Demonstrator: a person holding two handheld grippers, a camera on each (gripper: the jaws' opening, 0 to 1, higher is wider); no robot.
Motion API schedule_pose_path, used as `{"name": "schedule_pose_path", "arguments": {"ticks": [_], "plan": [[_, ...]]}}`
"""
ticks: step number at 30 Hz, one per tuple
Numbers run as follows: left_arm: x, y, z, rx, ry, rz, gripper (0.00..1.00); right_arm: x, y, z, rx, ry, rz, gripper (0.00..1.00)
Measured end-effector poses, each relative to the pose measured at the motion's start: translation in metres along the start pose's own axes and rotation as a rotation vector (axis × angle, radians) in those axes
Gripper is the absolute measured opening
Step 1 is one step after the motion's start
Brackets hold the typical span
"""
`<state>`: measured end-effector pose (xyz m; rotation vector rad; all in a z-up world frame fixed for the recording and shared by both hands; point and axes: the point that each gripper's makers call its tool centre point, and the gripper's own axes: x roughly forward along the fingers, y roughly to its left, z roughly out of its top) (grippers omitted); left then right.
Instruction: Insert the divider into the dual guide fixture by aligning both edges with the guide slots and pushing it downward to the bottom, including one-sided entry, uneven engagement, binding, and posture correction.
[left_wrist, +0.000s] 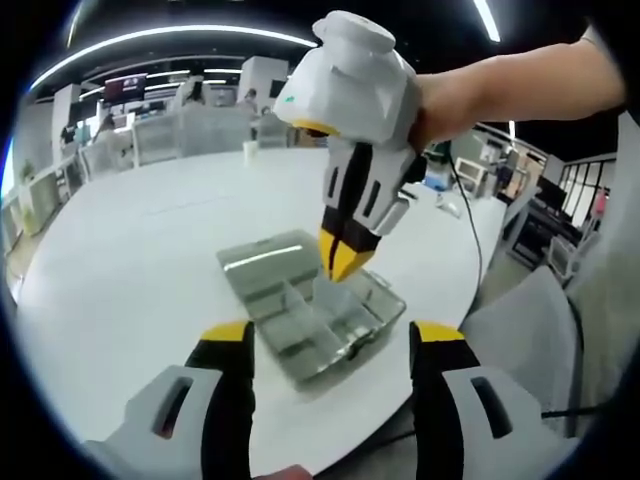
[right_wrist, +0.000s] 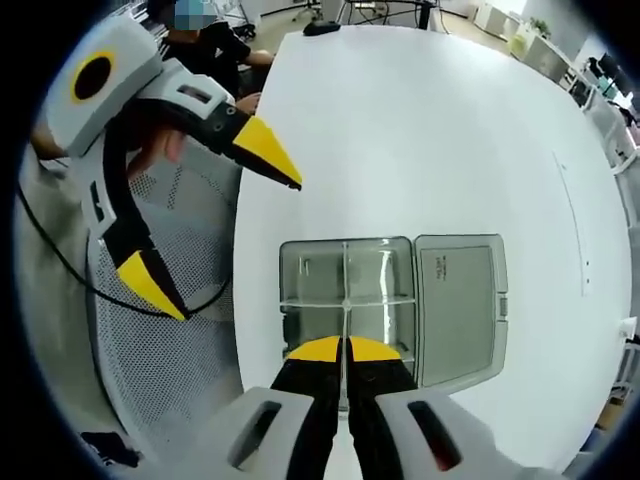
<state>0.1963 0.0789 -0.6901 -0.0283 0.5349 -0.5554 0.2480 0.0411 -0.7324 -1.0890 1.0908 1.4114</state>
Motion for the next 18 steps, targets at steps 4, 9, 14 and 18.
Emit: {"name": "schedule_pose_path", "arguments": {"ticks": [4, 9, 14, 18], "plan": [[-0.0004, -0.0010, 0.0007, 0.000, 0.000, 0.000, 0.60, 0.0025, -0.0007, -0.0003, -0.023, -0.012, -0.008, 0.00], [-0.0007, -0.0013, 0.0007, 0.002, 0.003, -0.001, 0.60, 0.0033, -0.0022, 0.0004, -0.033, -0.025, -0.013, 0.00], [-0.0007, -0.0022, 0.0020, 0.005, 0.004, -0.001, 0.60, 0.0038, -0.0022, 0.0013, -0.041, -0.034, -0.017, 0.00], [-0.0011, -0.0013, 0.0028, 0.005, 0.002, 0.001, 0.60, 0.0037, -0.0025, 0.0018, -0.065, -0.036, -0.025, 0.00]]}}
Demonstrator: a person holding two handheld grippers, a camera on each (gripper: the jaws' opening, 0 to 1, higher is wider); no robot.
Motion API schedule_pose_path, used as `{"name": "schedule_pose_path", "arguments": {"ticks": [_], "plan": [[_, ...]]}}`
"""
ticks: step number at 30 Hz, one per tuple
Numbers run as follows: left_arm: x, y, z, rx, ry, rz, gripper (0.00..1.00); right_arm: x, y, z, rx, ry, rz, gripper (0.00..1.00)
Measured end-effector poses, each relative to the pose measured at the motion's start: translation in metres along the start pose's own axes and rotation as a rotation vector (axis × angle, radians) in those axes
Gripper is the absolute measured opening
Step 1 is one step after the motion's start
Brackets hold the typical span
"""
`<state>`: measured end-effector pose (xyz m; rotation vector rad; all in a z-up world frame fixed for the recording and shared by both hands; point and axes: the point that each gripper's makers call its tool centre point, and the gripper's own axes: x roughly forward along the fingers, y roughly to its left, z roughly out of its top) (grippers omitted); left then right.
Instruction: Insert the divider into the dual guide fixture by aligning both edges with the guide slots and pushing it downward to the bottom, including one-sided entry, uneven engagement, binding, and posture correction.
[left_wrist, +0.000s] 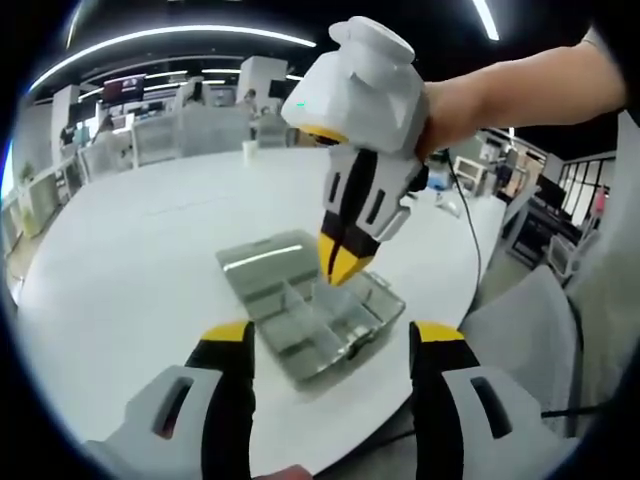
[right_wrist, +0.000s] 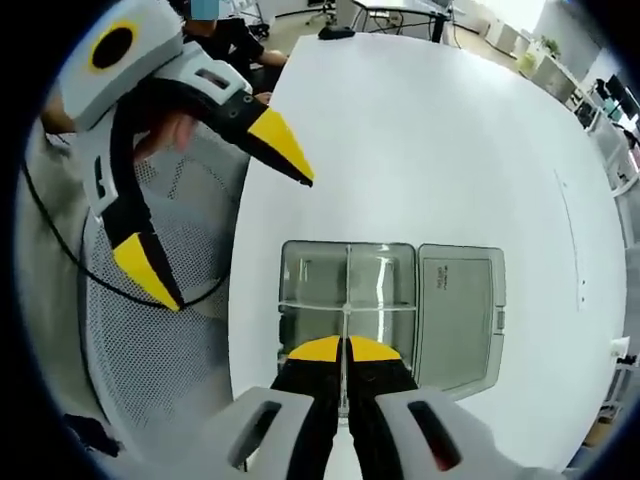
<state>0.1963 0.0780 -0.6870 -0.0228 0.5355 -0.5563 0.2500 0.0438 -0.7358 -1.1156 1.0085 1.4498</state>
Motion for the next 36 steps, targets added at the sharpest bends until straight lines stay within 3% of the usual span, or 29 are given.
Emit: {"name": "schedule_pose_path", "arguments": {"ticks": [2, 3, 4, 6, 7, 9, 19, 20, 25, 36], "plan": [[-0.0001, 0.0002, -0.0004, -0.002, 0.001, 0.000, 0.60, -0.0003, 0.0004, 0.0003, -0.017, -0.004, -0.002, 0.00], [0.0000, 0.0000, -0.0005, -0.001, 0.001, 0.000, 0.60, -0.0002, -0.0020, 0.0020, -0.066, -0.009, -0.014, 0.00], [0.0001, -0.0002, -0.0005, 0.000, 0.001, -0.001, 0.60, 0.0001, 0.0012, -0.0002, -0.054, -0.003, -0.009, 0.00], [0.0002, -0.0004, -0.0005, 0.001, 0.000, -0.001, 0.60, -0.0001, 0.0035, 0.0005, 0.068, -0.014, 0.006, 0.00], [0.0003, -0.0006, -0.0004, 0.001, 0.001, -0.002, 0.60, 0.0006, -0.0056, 0.0012, -0.047, -0.020, -0.022, 0.00], [0.0002, -0.0008, 0.0004, 0.002, -0.001, -0.002, 0.60, 0.0014, 0.0005, -0.0013, 0.017, -0.018, -0.002, 0.00], [0.0005, 0.0009, -0.0014, 0.002, 0.000, -0.001, 0.60, 0.0015, -0.0009, -0.0015, 0.033, -0.052, -0.008, 0.00], [0.0004, 0.0007, -0.0011, 0.003, -0.002, -0.001, 0.60, 0.0015, -0.0020, -0.0012, -0.006, -0.051, -0.017, 0.00], [-0.0002, 0.0011, -0.0017, 0.003, 0.000, 0.000, 0.60, -0.0009, -0.0010, 0.0007, 0.042, -0.052, -0.003, 0.00], [-0.0012, -0.0010, 0.0000, 0.007, -0.002, -0.001, 0.60, -0.0004, 0.0010, -0.0004, 0.058, -0.058, -0.006, 0.00]]}}
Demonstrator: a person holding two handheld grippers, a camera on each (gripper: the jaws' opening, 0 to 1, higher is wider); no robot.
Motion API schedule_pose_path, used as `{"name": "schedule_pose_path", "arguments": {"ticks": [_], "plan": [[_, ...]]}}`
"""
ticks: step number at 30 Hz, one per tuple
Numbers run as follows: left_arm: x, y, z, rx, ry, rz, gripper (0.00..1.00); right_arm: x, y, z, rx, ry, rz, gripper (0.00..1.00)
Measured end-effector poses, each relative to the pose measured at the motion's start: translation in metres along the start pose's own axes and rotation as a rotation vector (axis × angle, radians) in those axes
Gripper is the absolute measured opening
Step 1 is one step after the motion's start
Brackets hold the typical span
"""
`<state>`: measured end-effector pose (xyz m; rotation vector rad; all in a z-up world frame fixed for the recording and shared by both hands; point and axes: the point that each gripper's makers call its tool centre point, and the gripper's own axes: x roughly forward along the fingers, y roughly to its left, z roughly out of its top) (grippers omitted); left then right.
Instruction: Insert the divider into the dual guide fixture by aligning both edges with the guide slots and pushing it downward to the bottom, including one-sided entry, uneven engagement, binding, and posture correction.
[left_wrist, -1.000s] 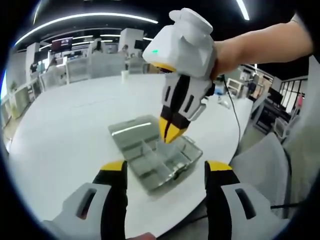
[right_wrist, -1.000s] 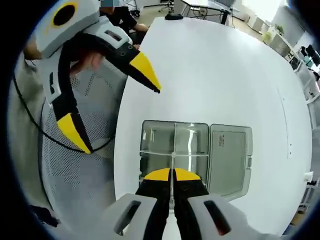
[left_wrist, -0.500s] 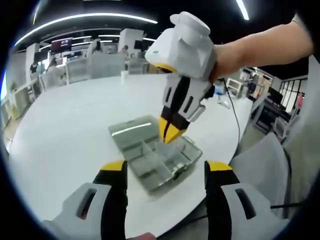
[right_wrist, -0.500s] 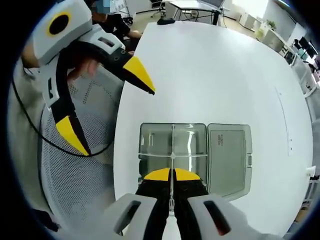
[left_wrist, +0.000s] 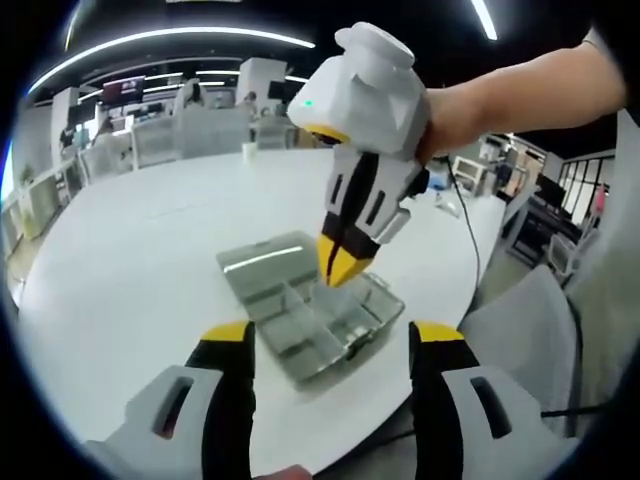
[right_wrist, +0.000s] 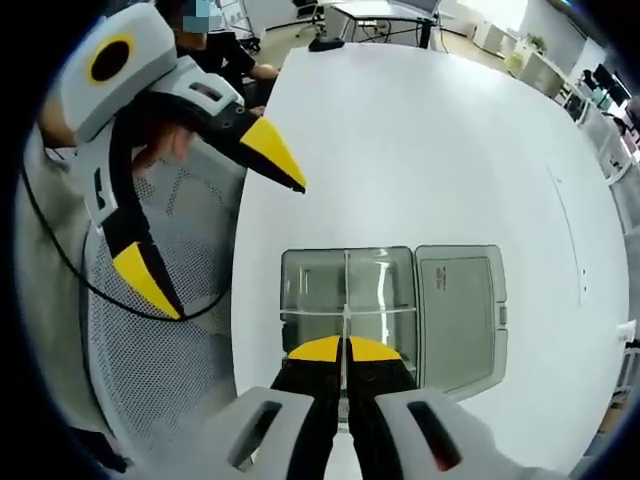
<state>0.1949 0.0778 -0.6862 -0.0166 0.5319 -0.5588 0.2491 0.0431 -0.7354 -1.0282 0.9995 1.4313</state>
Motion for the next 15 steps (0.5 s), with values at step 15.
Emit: {"name": "schedule_pose_path", "arguments": {"ticks": [15], "plan": [[0.0006, -0.0015, -0.0015, -0.001, 0.002, -0.003, 0.60, -0.0007, 0.0003, -0.0005, -0.027, -0.035, -0.011, 0.00]]}}
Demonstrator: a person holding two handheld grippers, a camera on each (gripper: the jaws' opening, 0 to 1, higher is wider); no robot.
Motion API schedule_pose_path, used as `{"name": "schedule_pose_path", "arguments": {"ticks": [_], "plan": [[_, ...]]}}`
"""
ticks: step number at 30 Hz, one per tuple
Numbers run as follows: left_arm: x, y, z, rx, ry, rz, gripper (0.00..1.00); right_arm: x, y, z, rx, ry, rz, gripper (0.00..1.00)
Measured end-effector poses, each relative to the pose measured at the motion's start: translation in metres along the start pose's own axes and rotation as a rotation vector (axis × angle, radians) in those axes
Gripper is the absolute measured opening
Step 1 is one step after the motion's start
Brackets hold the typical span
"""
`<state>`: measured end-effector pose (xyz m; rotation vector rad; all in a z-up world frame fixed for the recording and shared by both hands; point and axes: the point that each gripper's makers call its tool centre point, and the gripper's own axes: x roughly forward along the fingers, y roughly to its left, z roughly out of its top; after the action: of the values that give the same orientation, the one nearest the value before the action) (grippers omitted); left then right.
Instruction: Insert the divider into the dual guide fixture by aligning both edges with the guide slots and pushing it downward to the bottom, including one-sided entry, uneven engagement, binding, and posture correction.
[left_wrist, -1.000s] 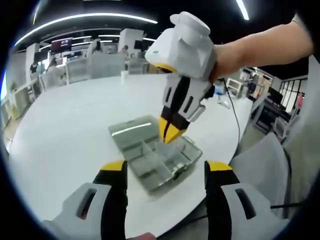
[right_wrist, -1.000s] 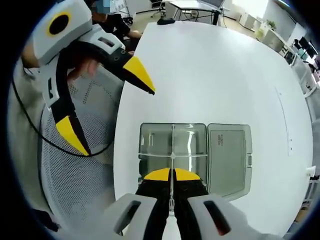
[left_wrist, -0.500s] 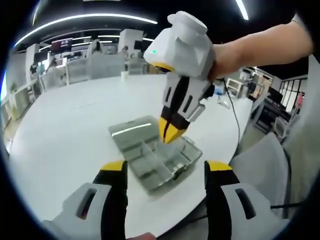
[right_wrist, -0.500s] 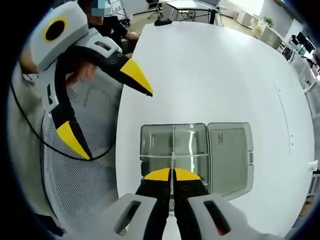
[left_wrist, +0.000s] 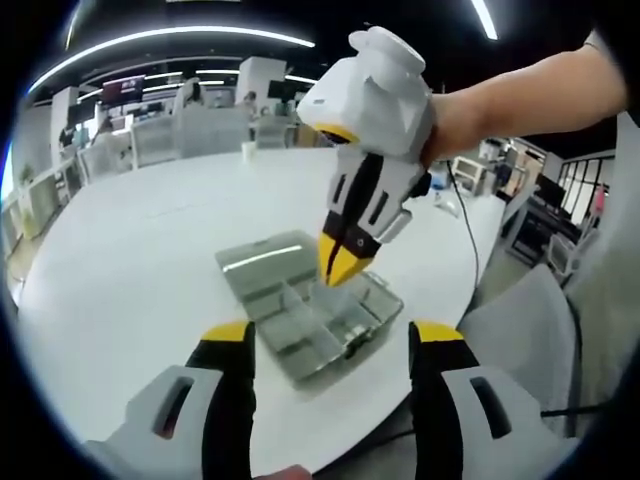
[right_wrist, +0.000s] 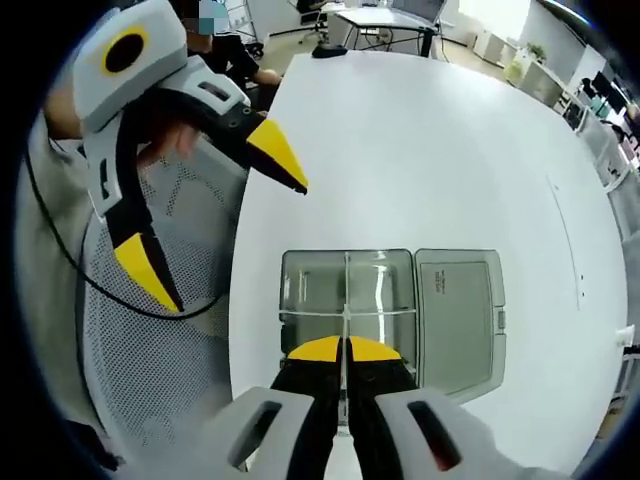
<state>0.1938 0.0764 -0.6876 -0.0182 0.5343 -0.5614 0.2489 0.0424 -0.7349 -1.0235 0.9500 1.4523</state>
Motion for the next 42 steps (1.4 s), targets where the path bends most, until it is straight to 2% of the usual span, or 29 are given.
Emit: {"name": "schedule_pose_path", "arguments": {"ticks": [14, 15, 23, 33, 38, 40, 42], "plan": [[-0.0003, -0.0003, 0.0004, 0.001, 0.000, 0.001, 0.60, 0.0008, -0.0008, 0.0008, -0.036, -0.025, 0.000, 0.00], [-0.0004, -0.0008, 0.0004, 0.000, 0.000, 0.000, 0.60, 0.0008, -0.0011, 0.0010, -0.011, -0.027, 0.005, 0.00], [0.0002, -0.0011, -0.0019, -0.001, 0.003, -0.001, 0.60, 0.0010, -0.0008, 0.0015, -0.045, -0.018, 0.006, 0.00], [0.0006, -0.0004, 0.0004, 0.003, 0.001, 0.000, 0.60, 0.0018, -0.0010, 0.0012, -0.006, -0.068, -0.009, 0.00], [0.0010, -0.0015, -0.0008, 0.004, 0.004, -0.003, 0.60, 0.0017, -0.0009, 0.0011, -0.041, -0.091, -0.019, 0.00], [0.0012, -0.0019, -0.0011, 0.004, 0.005, -0.003, 0.59, 0.0016, -0.0026, 0.0010, -0.011, -0.100, -0.018, 0.00], [0.0011, -0.0023, -0.0006, 0.004, 0.003, -0.003, 0.59, 0.0017, -0.0023, 0.0006, -0.024, -0.108, -0.018, 0.00]]}}
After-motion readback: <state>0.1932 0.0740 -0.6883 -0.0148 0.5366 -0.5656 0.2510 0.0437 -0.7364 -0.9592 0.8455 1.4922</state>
